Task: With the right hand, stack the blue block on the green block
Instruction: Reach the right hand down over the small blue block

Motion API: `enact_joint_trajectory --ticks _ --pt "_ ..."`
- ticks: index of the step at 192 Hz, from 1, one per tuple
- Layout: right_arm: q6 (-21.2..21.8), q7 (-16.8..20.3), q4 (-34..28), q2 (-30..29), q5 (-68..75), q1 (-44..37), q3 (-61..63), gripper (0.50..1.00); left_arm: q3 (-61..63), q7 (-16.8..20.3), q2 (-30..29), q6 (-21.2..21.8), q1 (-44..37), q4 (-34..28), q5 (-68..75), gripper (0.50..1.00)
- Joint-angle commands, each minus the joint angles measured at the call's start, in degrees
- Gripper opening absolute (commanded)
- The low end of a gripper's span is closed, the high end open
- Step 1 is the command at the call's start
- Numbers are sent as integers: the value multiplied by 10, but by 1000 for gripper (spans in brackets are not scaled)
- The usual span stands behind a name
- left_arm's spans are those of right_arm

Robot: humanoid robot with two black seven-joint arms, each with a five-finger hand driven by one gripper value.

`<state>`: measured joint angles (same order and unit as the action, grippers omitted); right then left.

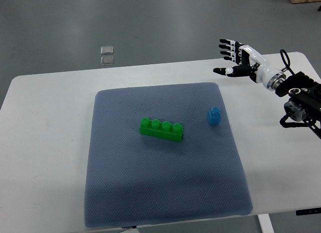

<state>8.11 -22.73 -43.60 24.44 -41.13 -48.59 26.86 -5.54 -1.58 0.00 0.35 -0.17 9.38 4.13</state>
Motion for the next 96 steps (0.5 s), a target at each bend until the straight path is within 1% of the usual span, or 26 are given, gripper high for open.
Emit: enact_joint_trajectory --ticks 1,31,54,96 --pt "0 1 -36 32 -55 -32 -52 928 0 0 0 0 0 -1 0 1000" --pt "-1 8 -84 60 -105 -88 -157 926 0 0 0 0 0 0 0 1000" --pt "-3 17 -108 63 -148 -114 -213 924 0 0 0 0 0 0 0 1000" --pt "-5 24 -112 63 -235 -128 -267 919 0 0 0 0 0 -1 0 1000"
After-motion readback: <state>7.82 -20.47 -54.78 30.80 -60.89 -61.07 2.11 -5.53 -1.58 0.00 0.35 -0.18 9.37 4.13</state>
